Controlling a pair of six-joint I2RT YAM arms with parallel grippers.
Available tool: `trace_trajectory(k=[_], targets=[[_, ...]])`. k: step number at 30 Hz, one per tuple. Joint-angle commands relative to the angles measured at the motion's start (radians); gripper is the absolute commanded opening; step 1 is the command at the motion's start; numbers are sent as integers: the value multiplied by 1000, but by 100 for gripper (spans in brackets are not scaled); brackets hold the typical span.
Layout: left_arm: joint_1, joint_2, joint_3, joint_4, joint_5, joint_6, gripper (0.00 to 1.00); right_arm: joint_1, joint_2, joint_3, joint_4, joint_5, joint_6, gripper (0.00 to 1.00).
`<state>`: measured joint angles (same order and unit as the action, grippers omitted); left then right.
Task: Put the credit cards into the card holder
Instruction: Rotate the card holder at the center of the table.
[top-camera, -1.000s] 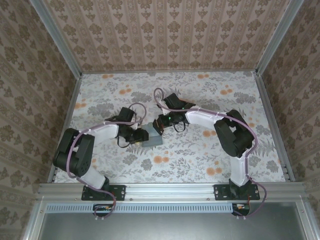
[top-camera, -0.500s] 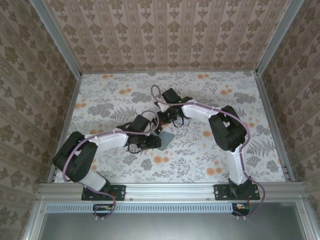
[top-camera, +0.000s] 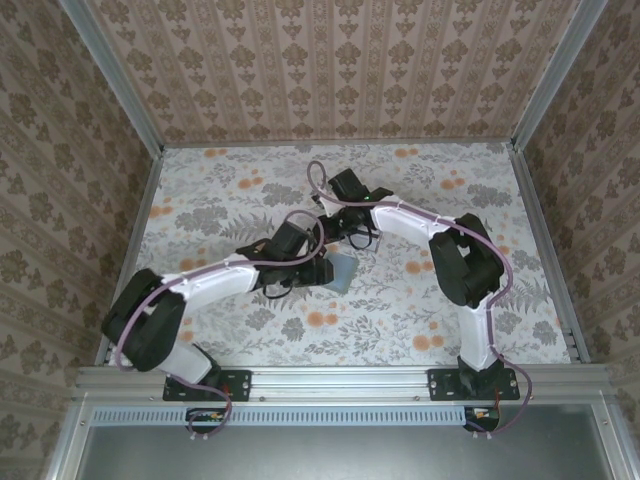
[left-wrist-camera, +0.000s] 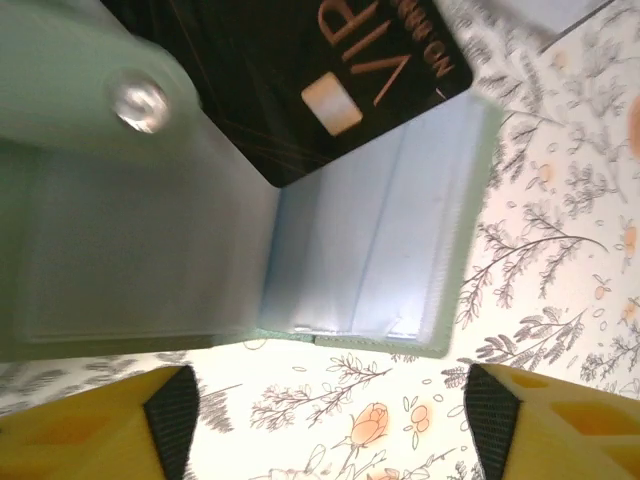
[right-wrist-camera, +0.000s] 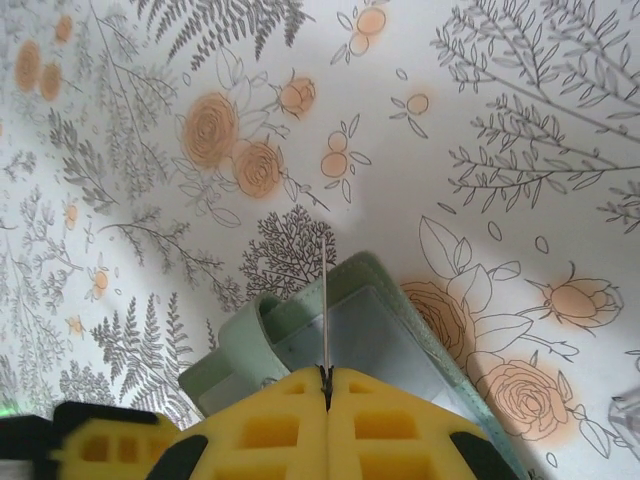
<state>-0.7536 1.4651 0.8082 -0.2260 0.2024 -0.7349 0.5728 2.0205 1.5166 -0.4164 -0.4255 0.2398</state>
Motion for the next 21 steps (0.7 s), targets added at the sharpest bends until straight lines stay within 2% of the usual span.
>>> trace_trajectory(k=[1,8,14,21], targets=[[59,-96,2,-85,-58,30,78,-4,-39,-7,-13,6,20,0],[250,-171,-74,-34,81,81,69,-7,-73,-47,17,-1,48,0],[290,-63,-34,-4,209,167,68,-11,-89,-76,40,-5,70,0],[355,100,-29,148,383,160,63,-17,-88,-82,48,-13,82,0]])
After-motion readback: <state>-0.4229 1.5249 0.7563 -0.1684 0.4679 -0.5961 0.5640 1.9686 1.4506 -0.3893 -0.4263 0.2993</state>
